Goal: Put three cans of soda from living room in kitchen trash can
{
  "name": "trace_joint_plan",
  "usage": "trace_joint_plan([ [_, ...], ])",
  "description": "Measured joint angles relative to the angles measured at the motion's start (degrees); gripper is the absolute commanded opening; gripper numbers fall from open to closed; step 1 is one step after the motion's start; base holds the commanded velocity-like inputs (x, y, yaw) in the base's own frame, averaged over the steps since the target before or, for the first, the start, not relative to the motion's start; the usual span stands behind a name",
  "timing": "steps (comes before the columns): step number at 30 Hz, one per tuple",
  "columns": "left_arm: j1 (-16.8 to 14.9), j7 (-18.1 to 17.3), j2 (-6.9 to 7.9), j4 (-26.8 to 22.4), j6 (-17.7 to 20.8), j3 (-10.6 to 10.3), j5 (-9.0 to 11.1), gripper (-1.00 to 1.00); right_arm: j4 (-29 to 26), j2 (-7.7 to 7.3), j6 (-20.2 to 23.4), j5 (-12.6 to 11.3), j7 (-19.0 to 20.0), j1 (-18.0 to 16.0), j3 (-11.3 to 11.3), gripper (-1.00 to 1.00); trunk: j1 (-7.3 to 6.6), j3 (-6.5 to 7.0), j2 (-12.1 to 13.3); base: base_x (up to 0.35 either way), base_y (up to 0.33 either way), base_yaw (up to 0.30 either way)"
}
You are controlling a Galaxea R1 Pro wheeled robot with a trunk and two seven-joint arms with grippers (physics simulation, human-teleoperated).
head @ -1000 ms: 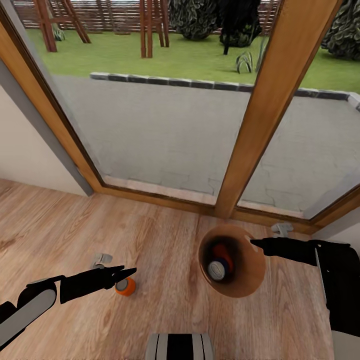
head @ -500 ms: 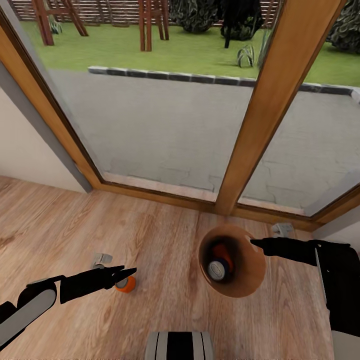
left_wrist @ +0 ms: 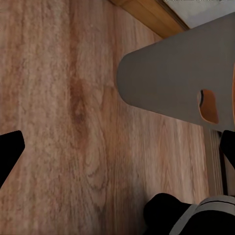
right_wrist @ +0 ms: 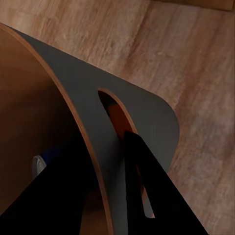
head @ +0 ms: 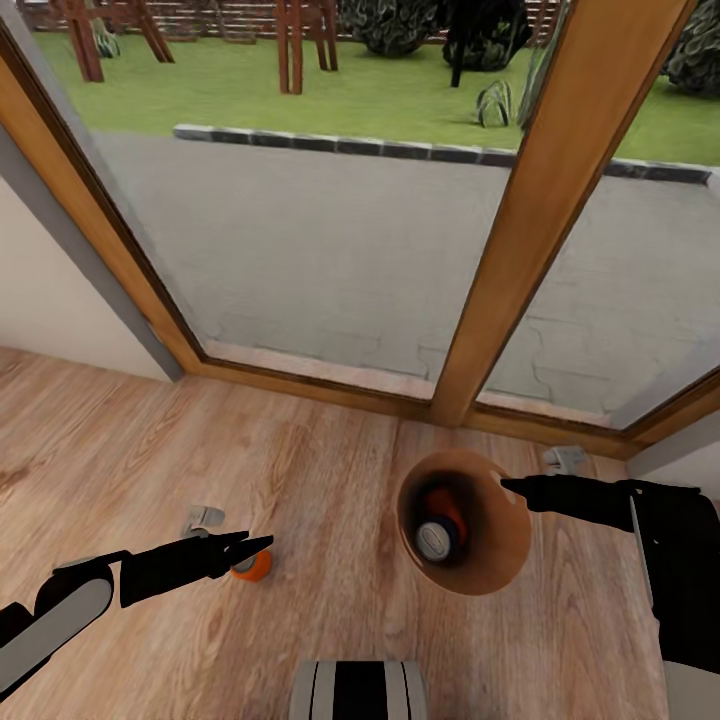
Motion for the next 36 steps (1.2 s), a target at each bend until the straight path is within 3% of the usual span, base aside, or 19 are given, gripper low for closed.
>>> trace_joint_plan([
  [16, 0.00, -0.01, 0.01, 0.00, 0.00, 0.02, 0.00, 1.00, 0.00, -0.01, 0.08, -0.07, 0.02, 0.00, 0.01, -1.00, 0.00, -0.85, 0.00, 0.011, 0.000, 0.177],
  [24, 0.00, 0.12, -0.04, 0.00, 0.00, 0.00, 0.12, 1.00, -0.01, -0.01, -0.10, -0.10, -0.01, -0.01, 0.02, -1.00, 0.00, -0.94, 0.00, 0.251, 0.000, 0.023],
  [36, 0.00, 0.12, 0.00, 0.00, 0.00, 0.07, 0.09, 1.00, 0.00, -0.01, 0.06, -0.17, 0.03, -0.01, -0.01, -1.00, 0.00, -0.94, 0.00, 0.025, 0.000, 0.008],
])
